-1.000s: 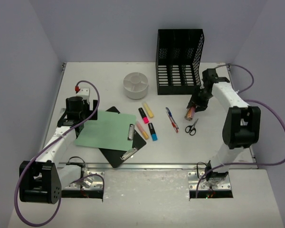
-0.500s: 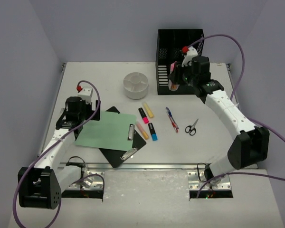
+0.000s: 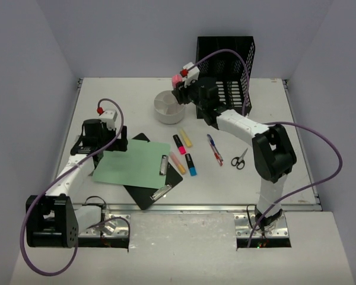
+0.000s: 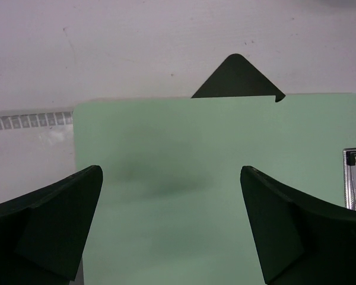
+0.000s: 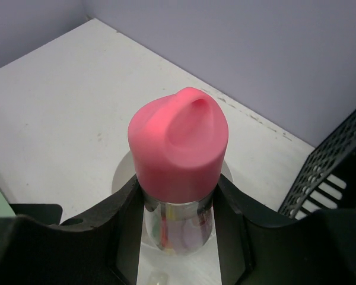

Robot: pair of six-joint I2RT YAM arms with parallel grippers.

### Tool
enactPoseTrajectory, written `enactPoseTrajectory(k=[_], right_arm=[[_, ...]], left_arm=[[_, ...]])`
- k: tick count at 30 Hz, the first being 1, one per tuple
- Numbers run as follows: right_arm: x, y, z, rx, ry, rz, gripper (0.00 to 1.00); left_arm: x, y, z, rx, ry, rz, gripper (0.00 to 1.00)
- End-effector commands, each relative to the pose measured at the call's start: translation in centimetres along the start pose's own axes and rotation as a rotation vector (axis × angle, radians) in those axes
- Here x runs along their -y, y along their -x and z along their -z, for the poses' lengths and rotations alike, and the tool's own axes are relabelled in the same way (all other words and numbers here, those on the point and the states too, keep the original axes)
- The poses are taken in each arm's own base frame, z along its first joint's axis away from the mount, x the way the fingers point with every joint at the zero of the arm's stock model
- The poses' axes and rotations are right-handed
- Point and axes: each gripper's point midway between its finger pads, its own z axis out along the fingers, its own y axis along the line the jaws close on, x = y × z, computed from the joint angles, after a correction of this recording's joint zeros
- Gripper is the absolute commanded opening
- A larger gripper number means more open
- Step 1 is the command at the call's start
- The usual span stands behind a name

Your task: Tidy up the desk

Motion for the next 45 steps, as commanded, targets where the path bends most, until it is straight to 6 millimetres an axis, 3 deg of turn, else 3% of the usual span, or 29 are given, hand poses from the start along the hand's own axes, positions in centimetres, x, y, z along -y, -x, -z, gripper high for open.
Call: enactPoseTrajectory(k=[1, 4, 14, 40, 41, 45], right_arm=[[-0.6, 9.8, -0.9, 0.312, -0.008, 0.087, 0.01], [-1.9, 9.7, -2.1, 0.326, 0.002, 0.092, 0.01], [-1.7, 7.0, -4.9, 0.300, -0.052, 0.072, 0.01], [-1.6, 2.0, -7.2, 0.218, -0.075, 0.010, 0.01], [-1.6, 1.7, -7.2, 0.211, -0.075, -0.001, 0.02], [-1.4, 1.2, -7.4, 0.189, -0.090, -0.026, 0.21]], left_arm=[[-0.3, 2.6, 0.0, 0.047, -0.043, 0.052, 1.00], [-0.7, 2.1, -0.4, 0.034, -0.041, 0.065, 1.00], [-0.9, 1.9, -0.3, 0.032, -0.039, 0.067, 1.00], [-0.9, 1.3, -0.6, 0.014, -0.045, 0.068, 1.00], [-0.9, 1.2, -0.6, 0.011, -0.044, 0.068, 1.00], [-1.0, 1.4, -0.6, 0.015, -0.037, 0.068, 1.00]])
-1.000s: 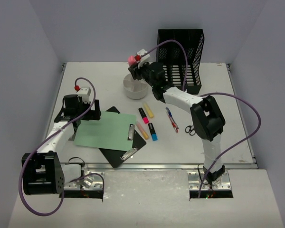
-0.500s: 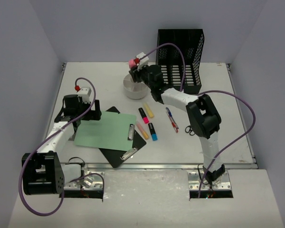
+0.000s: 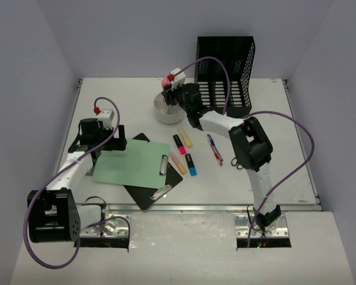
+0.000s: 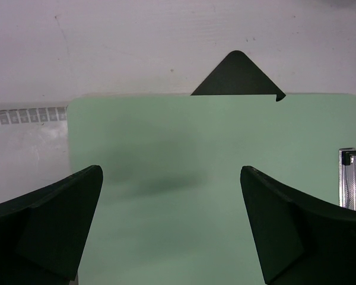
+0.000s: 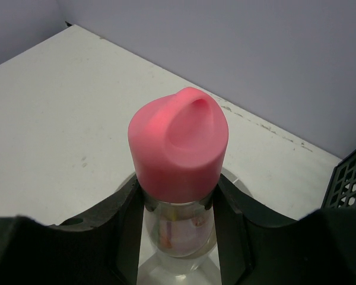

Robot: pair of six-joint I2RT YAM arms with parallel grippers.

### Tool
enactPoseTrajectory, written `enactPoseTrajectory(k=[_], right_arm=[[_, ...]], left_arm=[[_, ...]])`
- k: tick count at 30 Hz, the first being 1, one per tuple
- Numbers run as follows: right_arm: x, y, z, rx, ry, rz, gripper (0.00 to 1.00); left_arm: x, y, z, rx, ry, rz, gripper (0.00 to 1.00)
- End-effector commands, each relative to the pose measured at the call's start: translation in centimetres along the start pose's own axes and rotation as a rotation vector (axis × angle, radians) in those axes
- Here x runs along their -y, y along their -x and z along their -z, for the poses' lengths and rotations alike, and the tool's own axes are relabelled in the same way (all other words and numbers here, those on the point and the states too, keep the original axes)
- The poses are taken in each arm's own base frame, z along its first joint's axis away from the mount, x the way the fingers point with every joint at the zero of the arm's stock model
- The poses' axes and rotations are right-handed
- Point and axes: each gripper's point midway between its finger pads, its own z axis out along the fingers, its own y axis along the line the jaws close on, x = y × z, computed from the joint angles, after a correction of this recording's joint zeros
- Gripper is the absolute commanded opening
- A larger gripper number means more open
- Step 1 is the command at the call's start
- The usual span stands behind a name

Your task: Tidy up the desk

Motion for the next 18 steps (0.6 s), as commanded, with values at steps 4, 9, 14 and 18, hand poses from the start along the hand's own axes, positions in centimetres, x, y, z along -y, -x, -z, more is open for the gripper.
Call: enactPoseTrajectory(k=[4, 9, 14, 18], right_arm=[[0.8, 5.1, -0.5, 0.124, -0.044, -0.042, 0.31], [0.8, 5.2, -0.3, 0.116, -0.047, -0.068, 0.48], [0.5, 6.9, 0.1, 0.126, -0.029, -0.087, 0.66], [0.5, 9.5, 1.0, 0.147, -0.020, -0.093, 0.70]], left_arm=[[-0.2, 1.9, 0.1, 0.049, -0.002, -0.002, 1.00], [-0.3, 1.9, 0.1, 0.049, -0.001, -0.001, 1.00], [-0.3, 1.9, 0.1, 0.048, 0.002, -0.001, 1.00], [-0.3, 2.1, 0.2, 0.054, 0.001, 0.002, 1.00]])
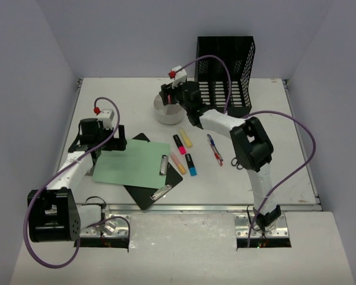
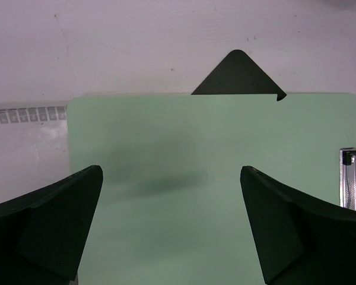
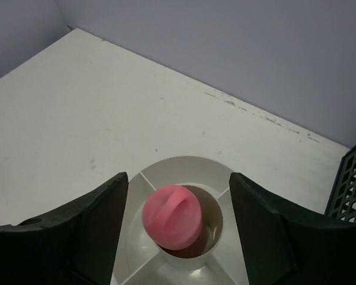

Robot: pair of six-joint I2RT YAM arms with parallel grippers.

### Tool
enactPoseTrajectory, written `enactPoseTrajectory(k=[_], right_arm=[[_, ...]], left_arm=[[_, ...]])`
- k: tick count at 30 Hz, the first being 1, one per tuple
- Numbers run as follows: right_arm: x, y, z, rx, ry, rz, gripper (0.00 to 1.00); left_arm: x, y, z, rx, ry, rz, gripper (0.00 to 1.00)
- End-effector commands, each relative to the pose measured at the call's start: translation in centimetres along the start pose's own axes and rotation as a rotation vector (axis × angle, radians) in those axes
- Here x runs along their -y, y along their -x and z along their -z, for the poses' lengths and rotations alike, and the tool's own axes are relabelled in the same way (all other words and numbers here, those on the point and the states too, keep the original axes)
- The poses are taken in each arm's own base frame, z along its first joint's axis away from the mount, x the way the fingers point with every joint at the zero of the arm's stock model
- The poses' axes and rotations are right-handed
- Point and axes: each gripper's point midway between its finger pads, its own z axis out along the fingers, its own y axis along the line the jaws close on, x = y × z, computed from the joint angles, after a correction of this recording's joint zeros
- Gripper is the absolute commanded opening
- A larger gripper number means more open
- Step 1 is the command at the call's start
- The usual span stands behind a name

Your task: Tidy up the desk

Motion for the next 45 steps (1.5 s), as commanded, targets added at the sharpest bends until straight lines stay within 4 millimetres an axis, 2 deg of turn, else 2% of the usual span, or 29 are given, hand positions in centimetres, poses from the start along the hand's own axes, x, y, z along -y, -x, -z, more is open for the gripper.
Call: enactPoseTrajectory(k=[1, 2, 5, 6, 7, 8, 9, 11, 13, 14, 15, 16, 17, 18, 20, 24, 28, 31, 37, 45], right_arm=[[-0.2, 9.9, 1.6, 0.176, 0.005, -0.015, 0.70], [-0.3, 11.5, 2.4, 0.193, 0.012, -0.003, 0.70], [0.2, 11.8, 4.3, 0.129, 0.008, 0.070, 0.70], [0.4, 12.5, 5.9, 0.099, 0.008, 0.091, 0.71], [1.0, 11.1, 6.8, 0.044, 0.005, 0.135, 0.71], [1.1, 10.6, 7.7, 0.010, 0.007, 0.161, 0.71], [2.1, 10.1, 9.5, -0.054, 0.001, 0.184, 0.72], [3.9, 6.2, 12.1, -0.208, -0.004, 0.206, 0.70], [5.5, 4.2, 15.1, -0.309, -0.019, 0.205, 0.64], [5.9, 1.8, 17.2, -0.410, -0.017, 0.197, 0.60], [6.2, 0.6, 18.2, -0.459, -0.020, 0.189, 0.48], [6.8, -1.4, 19.9, -0.544, -0.030, 0.167, 0.41], [6.9, -3.4, 21.2, -0.606, -0.033, 0.145, 0.36], [6.6, -4.1, 21.9, -0.632, -0.018, 0.126, 0.30], [6.6, -6.9, 23.7, -0.718, -0.016, 0.107, 0.27], [6.5, -10.8, 24.9, -0.860, -0.011, 0.048, 0.26], [7.2, -13.6, 25.5, -0.964, -0.021, 0.002, 0.24], [7.8, -15.3, 25.5, -0.993, -0.037, -0.001, 0.23], [8.3, -17.2, 24.9, -1.019, -0.045, -0.009, 0.20], [8.4, -18.3, 24.5, -1.043, -0.041, -0.019, 0.20]], left_arm=[[-0.3, 2.4, 0.4, 0.064, 0.001, -0.002, 1.00], [-0.4, 2.4, 0.5, 0.066, 0.004, 0.001, 1.00], [-0.4, 2.9, 1.0, 0.088, 0.004, -0.003, 1.00], [-0.3, 3.0, 1.1, 0.096, 0.002, -0.009, 1.00], [-0.3, 3.2, 1.2, 0.109, 0.002, -0.013, 1.00], [-0.2, 3.3, 1.3, 0.120, 0.000, -0.016, 1.00], [0.0, 3.7, 1.7, 0.139, -0.007, -0.024, 1.00], [0.3, 4.4, 2.2, 0.173, -0.018, -0.038, 1.00], [0.5, 5.1, 2.7, 0.207, -0.026, -0.048, 1.00], [0.6, 5.4, 2.9, 0.222, -0.029, -0.055, 1.00], [0.7, 5.6, 3.0, 0.233, -0.035, -0.057, 1.00], [0.9, 5.9, 3.3, 0.249, -0.039, -0.060, 1.00], [1.0, 6.1, 3.4, 0.258, -0.043, -0.061, 1.00], [1.1, 6.4, 3.5, 0.266, -0.051, -0.060, 1.00], [1.2, 6.7, 3.7, 0.276, -0.053, -0.051, 1.00], [1.2, 7.3, 3.7, 0.275, -0.056, -0.054, 1.00], [1.2, 7.6, 4.1, 0.286, -0.047, -0.052, 1.00], [1.3, 7.1, 4.0, 0.277, -0.053, -0.043, 1.00], [1.3, 6.7, 3.8, 0.267, -0.053, -0.040, 1.00], [1.1, 6.4, 3.2, 0.247, -0.050, -0.031, 1.00]])
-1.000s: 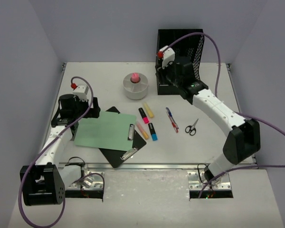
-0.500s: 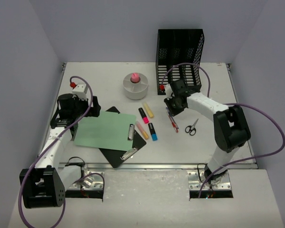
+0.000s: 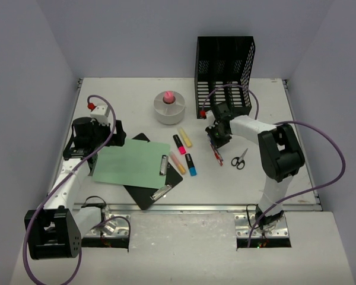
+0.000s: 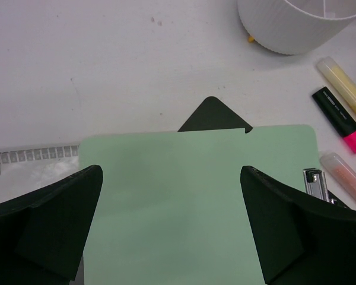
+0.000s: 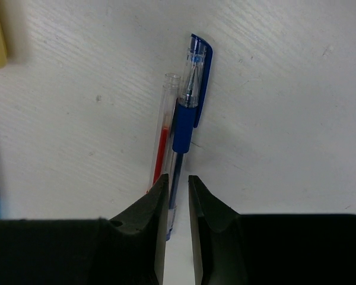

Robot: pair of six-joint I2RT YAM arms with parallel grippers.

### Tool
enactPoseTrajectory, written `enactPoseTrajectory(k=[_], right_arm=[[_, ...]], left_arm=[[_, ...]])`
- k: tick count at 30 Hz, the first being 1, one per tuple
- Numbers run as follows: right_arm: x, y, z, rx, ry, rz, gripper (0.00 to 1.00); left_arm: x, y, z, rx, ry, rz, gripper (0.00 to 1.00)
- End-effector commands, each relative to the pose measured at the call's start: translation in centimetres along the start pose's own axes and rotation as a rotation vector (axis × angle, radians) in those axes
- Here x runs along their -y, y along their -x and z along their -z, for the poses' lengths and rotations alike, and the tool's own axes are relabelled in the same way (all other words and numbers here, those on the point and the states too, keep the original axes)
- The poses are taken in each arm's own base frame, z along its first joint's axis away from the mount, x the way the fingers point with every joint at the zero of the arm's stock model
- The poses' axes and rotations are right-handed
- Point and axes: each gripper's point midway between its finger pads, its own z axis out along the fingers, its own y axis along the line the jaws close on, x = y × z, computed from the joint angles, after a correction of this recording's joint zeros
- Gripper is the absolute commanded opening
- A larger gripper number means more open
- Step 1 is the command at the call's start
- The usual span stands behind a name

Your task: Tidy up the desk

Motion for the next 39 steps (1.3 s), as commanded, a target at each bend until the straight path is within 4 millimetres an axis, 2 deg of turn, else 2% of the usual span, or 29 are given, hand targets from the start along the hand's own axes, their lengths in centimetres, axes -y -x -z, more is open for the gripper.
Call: enactPoseTrajectory(k=[1, 11, 13, 15, 17, 20, 21, 22, 23, 24, 25, 26, 27, 28, 29, 30, 34, 35, 37, 39], right_arm=[[0.5, 2.5, 0.3, 0.068, -0.009, -0.011, 0.20], [1.4, 1.5, -1.5, 0.034, -0.033, -0.017, 0.19], [1.6, 1.4, -1.5, 0.037, -0.039, -0.012, 0.12], [1.7, 1.3, -1.2, 0.048, -0.043, -0.006, 0.01], [1.7, 1.4, -0.5, 0.058, -0.045, -0.004, 0.01], [1.7, 3.7, 2.9, 0.168, -0.050, 0.000, 0.01], [1.4, 5.4, 5.3, 0.247, -0.039, 0.004, 0.01], [1.2, 6.6, 6.6, 0.306, -0.028, 0.002, 0.01], [1.0, 8.0, 8.2, 0.368, -0.018, 0.004, 0.01], [0.4, 9.6, 10.8, 0.459, 0.004, 0.014, 0.01], [-0.2, 11.2, 12.5, 0.533, 0.033, -0.012, 0.01], [-0.7, 12.0, 13.7, 0.577, 0.063, -0.016, 0.01], [-1.4, 12.7, 15.0, 0.619, 0.094, -0.019, 0.01], [-2.4, 13.8, 17.0, 0.692, 0.147, -0.033, 0.01], [-3.2, 14.2, 17.7, 0.711, 0.182, -0.031, 0.01], [-3.8, 14.6, 18.4, 0.723, 0.209, -0.035, 0.01], [-7.1, 16.3, 20.8, 0.764, 0.382, -0.076, 0.01], [-8.6, 16.5, 20.8, 0.757, 0.424, -0.056, 0.01], [-10.0, 17.4, 21.7, 0.761, 0.470, -0.050, 0.01], [-12.0, 17.7, 21.4, 0.735, 0.523, -0.030, 0.01]], left_arm=[[-0.2, 1.8, -0.1, 0.052, 0.000, 0.000, 1.00], [-0.3, 1.8, -0.2, 0.051, 0.001, 0.002, 1.00], [-0.2, 1.7, -0.2, 0.046, 0.000, 0.001, 1.00], [-0.2, 1.8, -0.2, 0.049, -0.007, -0.001, 1.00], [0.0, 2.2, -0.1, 0.060, -0.015, -0.007, 1.00], [0.5, 3.7, 0.3, 0.086, -0.035, 0.001, 1.00], [1.0, 4.3, 0.5, 0.092, -0.063, 0.004, 1.00], [1.6, 4.6, 0.7, 0.089, -0.087, 0.026, 1.00], [2.1, 5.9, 1.2, 0.112, -0.115, 0.031, 1.00], [3.6, 6.6, 1.8, 0.126, -0.190, 0.053, 1.00], [4.7, 7.4, 2.3, 0.143, -0.242, 0.078, 1.00], [5.6, 7.8, 2.7, 0.155, -0.294, 0.091, 1.00], [7.6, 8.4, 3.8, 0.168, -0.396, 0.128, 1.00], [8.4, 9.1, 4.4, 0.205, -0.445, 0.132, 0.99], [9.4, 9.3, 5.1, 0.212, -0.505, 0.149, 0.99], [9.9, 10.4, 5.8, 0.257, -0.531, 0.148, 0.99], [11.8, 12.3, 6.9, 0.286, -0.647, 0.245, 0.97], [12.2, 12.5, 7.1, 0.283, -0.671, 0.261, 0.96], [13.0, 13.3, 7.2, 0.291, -0.712, 0.304, 0.95], [13.6, 13.8, 7.1, 0.280, -0.737, 0.349, 0.93]])
